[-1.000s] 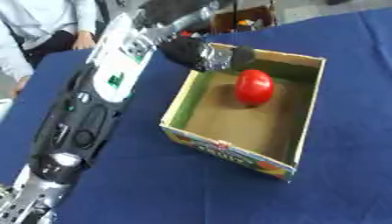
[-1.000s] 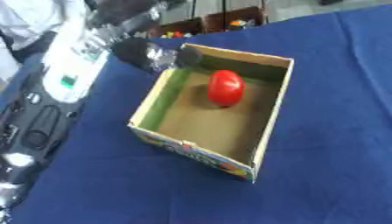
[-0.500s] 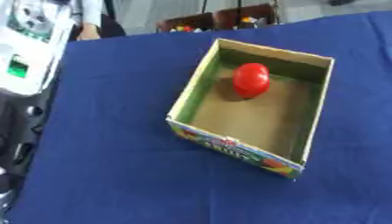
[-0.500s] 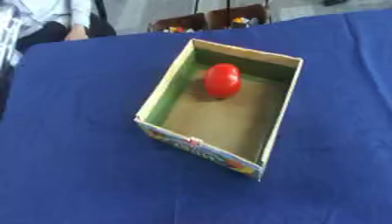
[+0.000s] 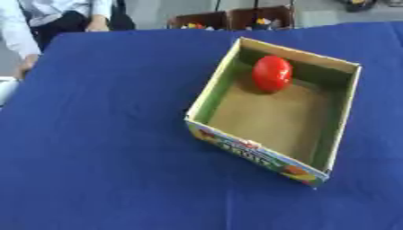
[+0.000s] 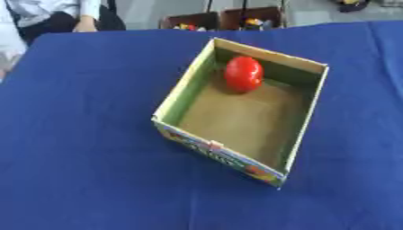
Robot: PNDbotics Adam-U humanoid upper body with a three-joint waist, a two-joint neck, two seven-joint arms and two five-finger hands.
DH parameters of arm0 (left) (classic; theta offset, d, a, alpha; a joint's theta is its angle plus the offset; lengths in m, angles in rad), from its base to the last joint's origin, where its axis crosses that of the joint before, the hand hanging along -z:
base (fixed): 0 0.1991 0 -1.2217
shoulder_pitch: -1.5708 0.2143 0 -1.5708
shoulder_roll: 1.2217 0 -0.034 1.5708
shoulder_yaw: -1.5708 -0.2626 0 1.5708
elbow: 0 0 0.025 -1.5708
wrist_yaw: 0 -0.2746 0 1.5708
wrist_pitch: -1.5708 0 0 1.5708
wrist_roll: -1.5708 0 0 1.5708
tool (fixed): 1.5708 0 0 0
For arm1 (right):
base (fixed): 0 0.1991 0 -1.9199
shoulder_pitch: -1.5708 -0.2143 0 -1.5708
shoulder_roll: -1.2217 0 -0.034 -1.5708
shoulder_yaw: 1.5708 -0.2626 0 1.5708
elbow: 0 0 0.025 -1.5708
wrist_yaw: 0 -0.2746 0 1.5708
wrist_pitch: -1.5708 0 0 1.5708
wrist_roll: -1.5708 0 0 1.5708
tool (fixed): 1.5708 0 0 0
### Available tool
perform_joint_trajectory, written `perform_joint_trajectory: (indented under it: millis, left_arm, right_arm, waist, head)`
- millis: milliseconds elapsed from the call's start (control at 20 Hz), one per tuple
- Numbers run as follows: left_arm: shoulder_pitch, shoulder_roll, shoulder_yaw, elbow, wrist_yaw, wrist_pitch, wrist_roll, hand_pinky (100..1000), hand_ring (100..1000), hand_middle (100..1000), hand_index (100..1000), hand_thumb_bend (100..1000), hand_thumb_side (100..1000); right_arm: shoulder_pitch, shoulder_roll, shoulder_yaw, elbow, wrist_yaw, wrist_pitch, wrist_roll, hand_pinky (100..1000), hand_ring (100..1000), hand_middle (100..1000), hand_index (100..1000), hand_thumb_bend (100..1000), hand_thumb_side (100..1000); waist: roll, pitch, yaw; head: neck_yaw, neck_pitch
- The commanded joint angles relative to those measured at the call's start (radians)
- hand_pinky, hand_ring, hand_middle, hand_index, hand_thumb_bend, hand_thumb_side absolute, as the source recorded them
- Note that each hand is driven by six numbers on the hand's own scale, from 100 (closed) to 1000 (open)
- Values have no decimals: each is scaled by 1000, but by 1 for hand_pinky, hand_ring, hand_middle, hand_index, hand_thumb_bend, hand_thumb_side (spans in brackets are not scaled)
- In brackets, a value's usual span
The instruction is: Pick up objects on the table and place them in the box.
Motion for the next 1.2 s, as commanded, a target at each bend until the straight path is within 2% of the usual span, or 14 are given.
perform_joint_trajectory:
  millis: [50,300,650,800,1000,1200]
  left_arm:
    - [24,-6,21,-17,-54,-26,46,718,861,811,1000,228,1000]
    - [71,-64,16,-17,-35,-165,64,703,858,797,993,232,1000]
    - [102,-152,-4,-17,21,-316,-66,718,875,799,991,265,1000]
    - [108,-180,-7,-17,42,-350,-125,717,909,797,989,300,1000]
    - [115,-202,-6,-17,62,-365,-184,717,945,790,982,370,1000]
    - [127,-222,-4,-17,74,-367,-212,717,944,800,986,314,1000]
  right_arm:
    - [-13,-45,-16,-12,9,-19,-25,719,796,671,771,100,871]
    - [-33,-69,-14,-12,5,-51,-43,718,798,681,788,100,851]
    - [-59,-69,-20,-12,13,-72,-52,703,792,686,787,100,839]
    - [-65,-68,-21,-12,17,-74,-49,700,788,687,785,100,836]
    - [-66,-67,-21,-12,17,-75,-36,697,785,688,785,100,834]
    - [-62,-67,-22,-12,16,-73,-18,697,784,689,785,100,833]
  waist:
    - [-22,-40,7]
    - [-37,-41,21]
    - [-47,-42,27]
    - [-48,-48,27]
    - [-45,-56,26]
    - [-42,-64,27]
  head:
    - [-3,1]
    - [-14,-3]
    - [-29,2]
    - [-34,13]
    - [-40,19]
    - [-40,23]
